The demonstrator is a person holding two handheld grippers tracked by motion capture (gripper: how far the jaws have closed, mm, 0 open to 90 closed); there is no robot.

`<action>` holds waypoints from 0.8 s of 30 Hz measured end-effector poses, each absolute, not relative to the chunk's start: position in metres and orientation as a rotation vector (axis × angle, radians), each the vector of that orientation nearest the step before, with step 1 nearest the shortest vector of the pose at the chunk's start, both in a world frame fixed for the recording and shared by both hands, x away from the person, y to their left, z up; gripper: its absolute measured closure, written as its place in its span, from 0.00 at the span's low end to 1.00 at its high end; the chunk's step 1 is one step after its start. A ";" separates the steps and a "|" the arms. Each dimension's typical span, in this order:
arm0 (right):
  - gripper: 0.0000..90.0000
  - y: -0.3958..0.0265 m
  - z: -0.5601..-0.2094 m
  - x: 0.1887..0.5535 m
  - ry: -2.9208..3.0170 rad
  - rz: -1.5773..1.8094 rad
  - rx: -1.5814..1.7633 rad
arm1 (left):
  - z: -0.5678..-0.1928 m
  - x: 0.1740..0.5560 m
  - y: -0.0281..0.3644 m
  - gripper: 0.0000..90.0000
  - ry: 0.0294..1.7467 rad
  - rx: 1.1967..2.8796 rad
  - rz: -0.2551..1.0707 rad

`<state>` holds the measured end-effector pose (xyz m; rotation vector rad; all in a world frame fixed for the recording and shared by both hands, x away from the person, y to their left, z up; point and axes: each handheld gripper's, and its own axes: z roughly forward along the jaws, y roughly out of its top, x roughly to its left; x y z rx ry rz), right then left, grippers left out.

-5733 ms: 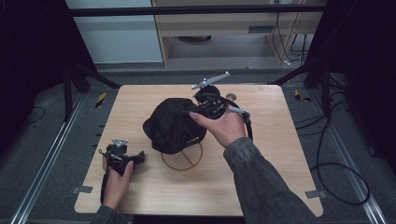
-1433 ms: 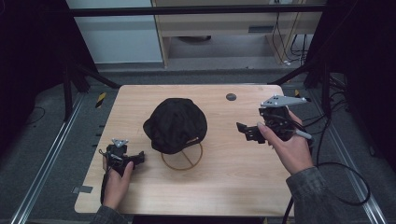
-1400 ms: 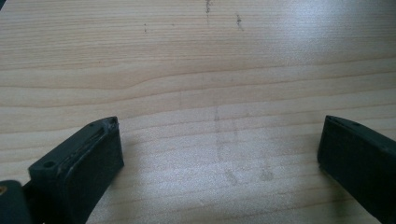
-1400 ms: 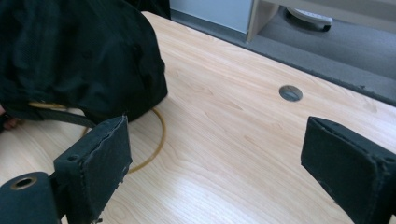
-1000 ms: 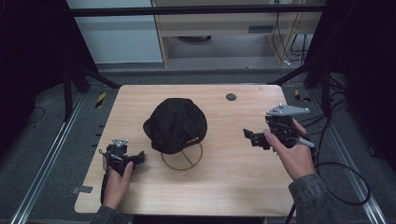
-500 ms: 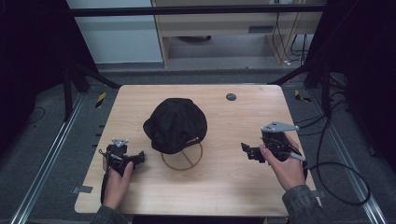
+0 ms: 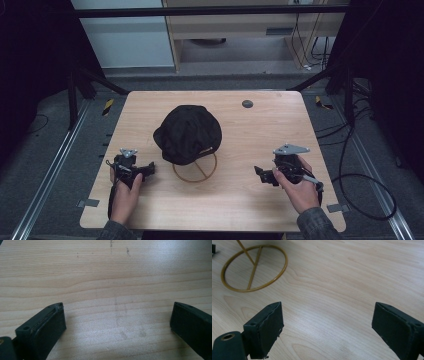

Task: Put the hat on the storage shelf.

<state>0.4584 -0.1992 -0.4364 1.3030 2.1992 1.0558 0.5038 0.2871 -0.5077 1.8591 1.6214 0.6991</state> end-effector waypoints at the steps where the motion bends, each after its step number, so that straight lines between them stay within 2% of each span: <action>1: 0.12 -0.199 -0.439 0.458 2.206 1.054 1.299 | -0.508 0.504 0.287 0.00 1.621 1.859 0.699; 12: 0.12 -0.188 -0.466 0.457 2.249 1.038 1.329 | -0.508 0.504 0.287 0.00 1.621 1.860 0.699; 24: 0.12 -0.179 -0.492 0.475 2.170 1.061 1.448 | -0.508 0.508 0.291 0.00 1.628 1.854 0.702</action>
